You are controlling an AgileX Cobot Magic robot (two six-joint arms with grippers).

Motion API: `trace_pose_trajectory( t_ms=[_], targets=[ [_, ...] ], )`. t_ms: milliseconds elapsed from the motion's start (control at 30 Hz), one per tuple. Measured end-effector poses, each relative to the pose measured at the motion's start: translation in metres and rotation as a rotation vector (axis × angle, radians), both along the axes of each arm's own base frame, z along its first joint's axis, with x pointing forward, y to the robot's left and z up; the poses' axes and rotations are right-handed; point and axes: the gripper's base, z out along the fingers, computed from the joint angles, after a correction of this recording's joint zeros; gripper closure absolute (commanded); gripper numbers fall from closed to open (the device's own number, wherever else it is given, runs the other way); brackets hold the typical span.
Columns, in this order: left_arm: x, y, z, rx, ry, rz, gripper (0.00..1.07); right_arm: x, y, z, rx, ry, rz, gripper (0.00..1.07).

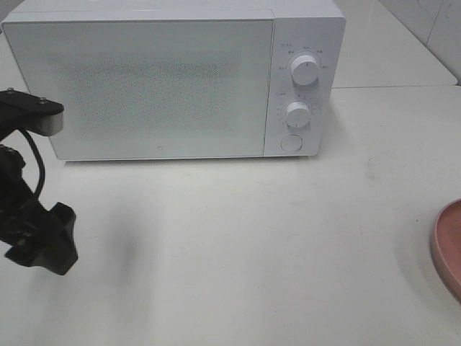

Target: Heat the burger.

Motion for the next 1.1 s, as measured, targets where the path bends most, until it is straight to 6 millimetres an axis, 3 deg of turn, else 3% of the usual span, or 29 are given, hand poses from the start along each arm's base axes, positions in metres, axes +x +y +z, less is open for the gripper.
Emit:
trace_pose_trajectory(
  t_ms=[267,600,967,1033,1100],
  targets=[
    [-0.016,0.02,0.031,0.051,-0.076,0.187,0.06,0.0,0.0,0.0,0.0,0.0,0.0,0.32],
    [-0.038,0.035,0.053,0.02,-0.076,0.24,0.06,0.0,0.0,0.0,0.0,0.0,0.0,0.32],
    [-0.043,0.101,0.074,-0.105,-0.108,0.502,0.06,0.0,0.0,0.0,0.0,0.0,0.0,0.32],
    [-0.048,0.11,0.079,-0.114,-0.143,0.557,0.06,0.0,0.0,0.0,0.0,0.0,0.0,0.32],
    [-0.066,0.118,0.086,-0.132,-0.212,0.609,0.06,0.0,0.0,0.0,0.0,0.0,0.0,0.32]
  ],
)
